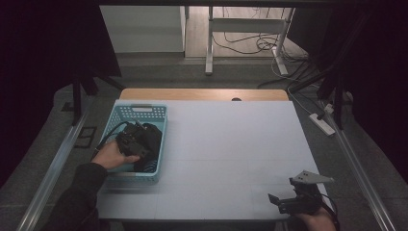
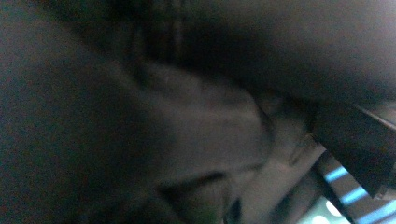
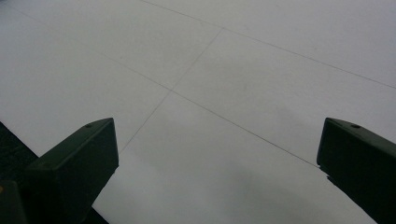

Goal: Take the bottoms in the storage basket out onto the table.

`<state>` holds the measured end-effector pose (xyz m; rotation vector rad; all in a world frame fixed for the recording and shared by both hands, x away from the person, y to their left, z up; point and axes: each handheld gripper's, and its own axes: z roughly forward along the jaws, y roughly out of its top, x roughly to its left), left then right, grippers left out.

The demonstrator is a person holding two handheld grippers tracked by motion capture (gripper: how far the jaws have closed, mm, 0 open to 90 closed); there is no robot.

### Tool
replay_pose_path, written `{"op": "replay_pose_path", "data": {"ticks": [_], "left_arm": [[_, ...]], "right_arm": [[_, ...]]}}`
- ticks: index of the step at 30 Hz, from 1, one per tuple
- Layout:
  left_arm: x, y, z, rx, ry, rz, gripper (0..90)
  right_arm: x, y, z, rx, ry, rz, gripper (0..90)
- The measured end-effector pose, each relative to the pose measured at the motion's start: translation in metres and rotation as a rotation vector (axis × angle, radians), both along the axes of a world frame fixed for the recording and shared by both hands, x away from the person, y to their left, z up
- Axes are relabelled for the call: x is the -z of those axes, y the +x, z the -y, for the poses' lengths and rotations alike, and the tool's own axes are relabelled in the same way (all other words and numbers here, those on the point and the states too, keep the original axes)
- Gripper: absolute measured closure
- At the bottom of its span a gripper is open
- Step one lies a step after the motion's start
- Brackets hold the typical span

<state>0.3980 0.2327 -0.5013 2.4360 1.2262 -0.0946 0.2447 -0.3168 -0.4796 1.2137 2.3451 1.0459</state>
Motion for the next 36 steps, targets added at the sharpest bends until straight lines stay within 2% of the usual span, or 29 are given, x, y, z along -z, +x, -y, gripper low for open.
{"op": "replay_pose_path", "data": {"ticks": [2, 3, 4, 5, 6, 11, 12, 18, 21, 22, 23, 25, 26, 28, 32, 36], "left_arm": [[0.004, 0.0, 0.006, -0.011, 0.045, 0.011, 0.0], [0.004, 0.0, 0.006, -0.011, 0.045, 0.011, 0.0], [0.008, 0.0, 0.012, -0.019, 0.091, 0.022, 0.0], [0.008, 0.0, 0.012, -0.019, 0.091, 0.022, 0.0], [0.011, 0.0, 0.016, -0.023, 0.123, 0.038, 0.0], [0.014, 0.0, 0.017, -0.043, 0.138, 0.055, 0.0], [0.013, -0.001, 0.018, -0.054, 0.15, 0.068, 2.2], [0.01, 0.001, 0.018, -0.072, 0.145, 0.085, 20.3], [0.008, 0.0, 0.016, -0.08, 0.127, 0.092, 34.4], [0.007, -0.001, 0.013, -0.083, 0.105, 0.095, 38.5], [0.007, -0.001, 0.013, -0.083, 0.105, 0.095, 42.0], [0.006, -0.001, 0.008, -0.112, 0.062, 0.076, 48.0], [0.006, -0.001, 0.008, -0.112, 0.062, 0.076, 50.3], [0.005, 0.0, 0.007, -0.134, 0.051, 0.058, 53.0], [0.002, 0.002, 0.009, -0.166, 0.065, 0.038, 56.1], [0.001, 0.001, 0.01, -0.153, 0.075, 0.051, 56.7]], "right_arm": [[0.0, 0.0, 0.0, -0.001, 0.0, -0.001, 0.0], [0.0, 0.0, 0.0, -0.001, 0.0, -0.001, 0.0], [0.0, 0.0, 0.0, -0.002, -0.002, 0.0, 0.0], [0.0, 0.0, 0.0, -0.002, -0.002, 0.0, 0.0], [0.0, 0.0, 0.0, -0.002, -0.002, 0.0, 0.0], [0.0, 0.0, -0.001, -0.002, -0.005, 0.0, 0.0], [0.0, 0.001, -0.001, -0.002, -0.006, 0.0, 0.0], [0.0, 0.001, -0.001, -0.004, -0.009, 0.0, 0.0], [0.0, 0.001, -0.001, -0.003, -0.008, -0.001, 0.0], [0.0, 0.001, -0.001, -0.003, -0.008, 0.0, 0.0], [0.0, 0.001, -0.001, -0.003, -0.007, 0.0, 0.0], [0.0, 0.001, -0.001, -0.003, -0.007, -0.001, 0.0], [0.0, 0.001, -0.001, -0.003, -0.007, -0.001, 0.0], [0.0, 0.001, -0.001, -0.003, -0.005, 0.0, 0.0], [0.0, 0.001, -0.001, -0.002, -0.004, 0.0, 0.0], [0.0, 0.001, -0.001, -0.003, -0.002, 0.001, 0.0]]}}
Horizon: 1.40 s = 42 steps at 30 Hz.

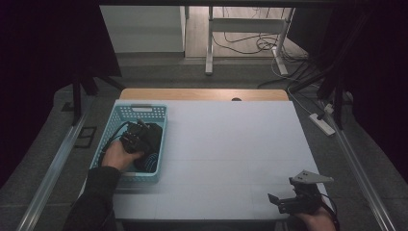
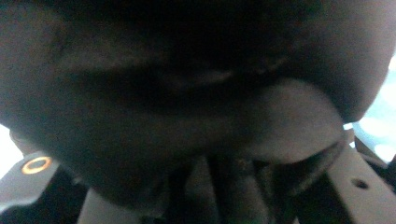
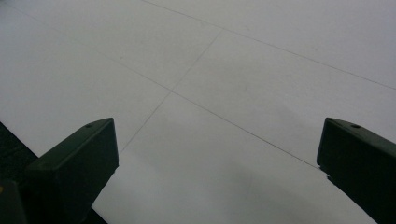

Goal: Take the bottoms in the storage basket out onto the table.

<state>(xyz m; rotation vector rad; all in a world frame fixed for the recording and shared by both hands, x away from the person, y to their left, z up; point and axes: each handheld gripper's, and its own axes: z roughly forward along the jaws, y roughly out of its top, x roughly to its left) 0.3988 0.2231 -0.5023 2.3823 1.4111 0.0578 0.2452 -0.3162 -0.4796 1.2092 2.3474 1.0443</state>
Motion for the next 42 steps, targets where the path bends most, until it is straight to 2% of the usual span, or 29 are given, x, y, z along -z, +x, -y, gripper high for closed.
{"op": "replay_pose_path", "data": {"ticks": [9, 12, 20, 23, 25, 32, 42], "left_arm": [[-0.007, -0.002, -0.002, -0.021, 0.002, 0.017, 61.1], [-0.012, -0.004, -0.004, -0.03, -0.004, 0.046, 61.6], [-0.022, -0.007, -0.008, -0.032, -0.025, 0.089, 61.5], [-0.03, -0.01, -0.012, -0.044, -0.045, 0.125, 61.6], [-0.031, -0.01, -0.013, -0.046, -0.05, 0.13, 61.5], [-0.047, -0.017, -0.025, -0.071, -0.099, 0.186, 61.5], [-0.064, -0.024, -0.035, -0.085, -0.149, 0.234, 61.4]], "right_arm": [[0.0, 0.0, 0.0, -0.003, 0.004, 0.003, 0.0], [0.0, -0.001, 0.0, -0.005, 0.004, 0.005, 0.0], [-0.001, -0.001, 0.001, -0.004, 0.007, 0.007, 0.0], [-0.001, -0.001, 0.0, -0.006, 0.005, 0.007, 0.0], [-0.001, -0.001, 0.0, -0.006, 0.005, 0.007, 0.0], [-0.001, -0.001, 0.0, -0.006, 0.004, 0.007, 0.0], [-0.001, -0.001, 0.0, -0.005, 0.005, 0.007, 0.0]]}}
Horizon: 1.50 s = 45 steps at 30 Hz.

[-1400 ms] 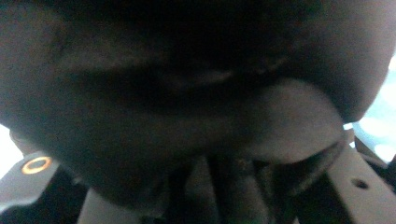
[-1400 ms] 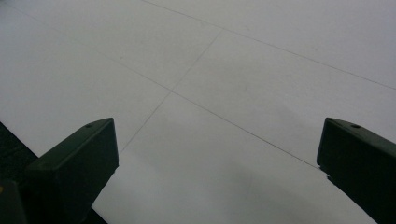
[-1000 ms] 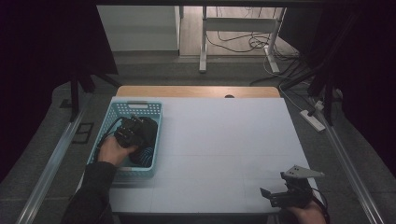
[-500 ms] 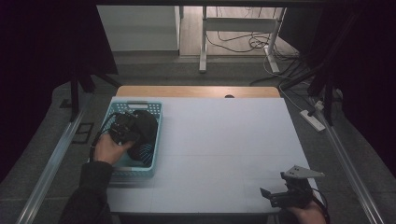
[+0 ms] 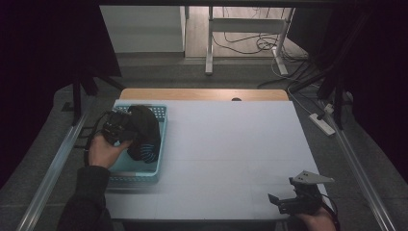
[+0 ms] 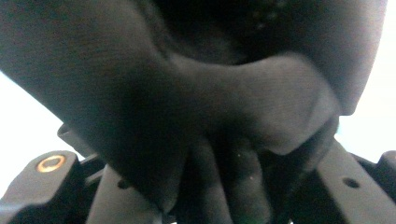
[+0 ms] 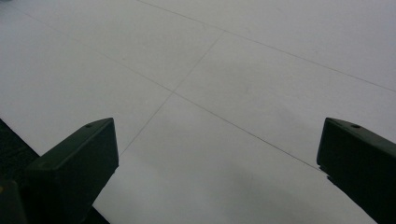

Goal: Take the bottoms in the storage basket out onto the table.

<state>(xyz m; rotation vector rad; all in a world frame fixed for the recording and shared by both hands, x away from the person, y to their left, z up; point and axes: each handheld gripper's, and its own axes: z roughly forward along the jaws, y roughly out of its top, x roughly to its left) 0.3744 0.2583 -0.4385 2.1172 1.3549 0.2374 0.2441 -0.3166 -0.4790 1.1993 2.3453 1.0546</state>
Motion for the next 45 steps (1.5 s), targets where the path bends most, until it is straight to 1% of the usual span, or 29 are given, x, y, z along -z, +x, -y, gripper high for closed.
{"op": "replay_pose_path", "data": {"ticks": [1, 2, 3, 4, 5, 8, 9, 10, 11, 12, 21, 29, 30, 33, 34, 35, 36, 38, 41, 42, 43, 44, 45], "left_arm": [[-0.003, -0.001, -0.002, -0.006, -0.008, 0.011, 61.4], [-0.003, -0.001, -0.002, -0.006, -0.008, 0.011, 61.4], [-0.006, -0.003, -0.004, -0.009, -0.016, 0.021, 61.4], [-0.006, -0.003, -0.004, -0.009, -0.016, 0.021, 61.4], [-0.008, -0.004, -0.005, -0.01, -0.022, 0.029, 61.4], [-0.016, -0.008, -0.009, -0.012, -0.051, 0.053, 61.4], [-0.016, -0.008, -0.009, -0.012, -0.051, 0.053, 61.4], [-0.02, -0.01, -0.01, -0.013, -0.065, 0.067, 61.4], [-0.02, -0.01, -0.01, -0.013, -0.065, 0.067, 61.4], [-0.025, -0.013, -0.01, -0.01, -0.075, 0.077, 61.4], [-0.037, -0.018, -0.005, 0.011, -0.097, 0.109, 61.3], [-0.048, -0.022, 0.006, 0.049, -0.103, 0.131, 61.1], [-0.052, -0.024, 0.01, 0.06, -0.105, 0.14, 61.1], [-0.055, -0.025, 0.014, 0.071, -0.108, 0.147, 60.9], [-0.058, -0.026, 0.018, 0.086, -0.111, 0.153, 60.9], [-0.058, -0.026, 0.018, 0.086, -0.111, 0.153, 60.9], [-0.061, -0.027, 0.024, 0.101, -0.103, 0.16, 60.9], [-0.062, -0.027, 0.026, 0.105, -0.1, 0.162, 60.8], [-0.064, -0.026, 0.034, 0.123, -0.094, 0.17, 60.8], [-0.064, -0.025, 0.04, 0.14, -0.089, 0.169, 60.7], [-0.064, -0.025, 0.04, 0.14, -0.089, 0.169, 60.7], [-0.065, -0.025, 0.046, 0.15, -0.077, 0.175, 60.7], [-0.065, -0.025, 0.046, 0.15, -0.077, 0.175, 60.7]], "right_arm": [[0.0, 0.0, 0.0, 0.0, 0.0, 0.0, 0.0], [0.0, 0.0, 0.0, 0.0, -0.001, 0.0, 0.0], [0.0, 0.0, 0.0, 0.0, -0.001, 0.0, 0.0], [0.0, 0.0, 0.0, 0.0, -0.001, 0.0, 0.0], [0.0, 0.0, 0.0, 0.0, -0.001, 0.0, 0.0], [0.0, 0.0, 0.0, 0.0, 0.0, 0.0, 0.0], [0.0, 0.0, 0.0, 0.0, 0.0, 0.0, 0.0], [0.0, 0.0, 0.0, 0.0, 0.0, 0.0, 0.0], [0.0, 0.0, 0.0, 0.0, 0.0, 0.0, 0.0], [0.0, 0.0, 0.0, 0.0, -0.001, 0.0, 0.0], [0.0, 0.0, 0.0, 0.0, -0.002, 0.0, 0.0], [0.0, 0.0, 0.0, 0.0, -0.004, -0.001, 0.0], [0.0, 0.0, 0.0, 0.001, -0.004, -0.001, 0.0], [0.0, 0.0, 0.0, 0.001, -0.004, -0.001, 0.0], [0.0, 0.0, 0.0, 0.001, -0.004, -0.001, 0.0], [0.0, 0.0, 0.0, 0.001, -0.004, -0.001, 0.0], [0.0, 0.0, 0.0, 0.002, -0.005, 0.0, 0.0], [0.0, 0.0, 0.0, 0.002, -0.005, 0.0, 0.0], [0.0, 0.0, 0.0, 0.003, -0.006, 0.0, 0.0], [0.0, 0.0, 0.0, 0.003, -0.005, 0.0, 0.0], [0.0, 0.0, 0.0, 0.003, -0.005, 0.0, 0.0], [0.0, 0.0, 0.0, 0.003, -0.005, -0.001, 0.0], [0.0, 0.0, 0.0, 0.003, -0.005, -0.001, 0.0]]}}
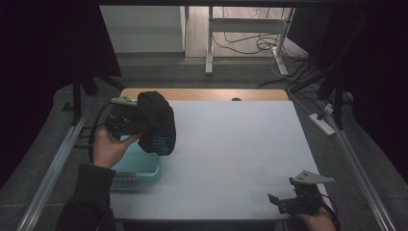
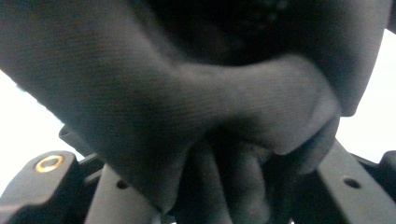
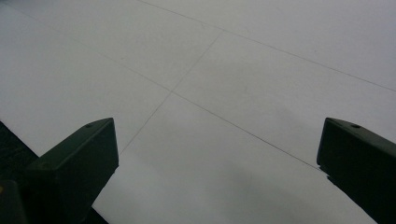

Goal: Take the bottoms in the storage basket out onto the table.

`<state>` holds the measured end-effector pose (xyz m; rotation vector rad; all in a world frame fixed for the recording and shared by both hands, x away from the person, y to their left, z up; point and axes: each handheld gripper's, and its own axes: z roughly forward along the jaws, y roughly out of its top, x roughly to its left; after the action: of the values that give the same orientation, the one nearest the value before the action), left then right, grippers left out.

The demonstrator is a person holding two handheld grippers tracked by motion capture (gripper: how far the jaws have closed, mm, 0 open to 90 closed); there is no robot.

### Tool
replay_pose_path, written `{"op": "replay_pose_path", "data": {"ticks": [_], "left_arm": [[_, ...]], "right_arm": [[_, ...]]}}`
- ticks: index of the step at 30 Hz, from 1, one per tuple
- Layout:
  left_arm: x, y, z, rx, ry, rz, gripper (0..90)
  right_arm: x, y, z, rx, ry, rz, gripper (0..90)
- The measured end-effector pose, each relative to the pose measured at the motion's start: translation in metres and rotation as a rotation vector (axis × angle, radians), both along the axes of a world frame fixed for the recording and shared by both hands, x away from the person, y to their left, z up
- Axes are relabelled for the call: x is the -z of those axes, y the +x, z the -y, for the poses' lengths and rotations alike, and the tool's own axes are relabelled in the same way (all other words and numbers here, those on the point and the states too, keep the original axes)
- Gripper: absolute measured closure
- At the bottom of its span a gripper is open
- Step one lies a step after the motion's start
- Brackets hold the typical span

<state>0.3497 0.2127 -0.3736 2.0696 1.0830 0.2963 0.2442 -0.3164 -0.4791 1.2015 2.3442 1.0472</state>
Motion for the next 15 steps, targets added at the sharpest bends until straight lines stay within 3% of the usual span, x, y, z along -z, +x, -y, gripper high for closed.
{"op": "replay_pose_path", "data": {"ticks": [15], "left_arm": [[-0.002, 0.008, 0.041, 0.081, 0.029, 0.017, 60.5]], "right_arm": [[0.0, 0.0, 0.0, 0.003, 0.001, 0.0, 0.0]]}}
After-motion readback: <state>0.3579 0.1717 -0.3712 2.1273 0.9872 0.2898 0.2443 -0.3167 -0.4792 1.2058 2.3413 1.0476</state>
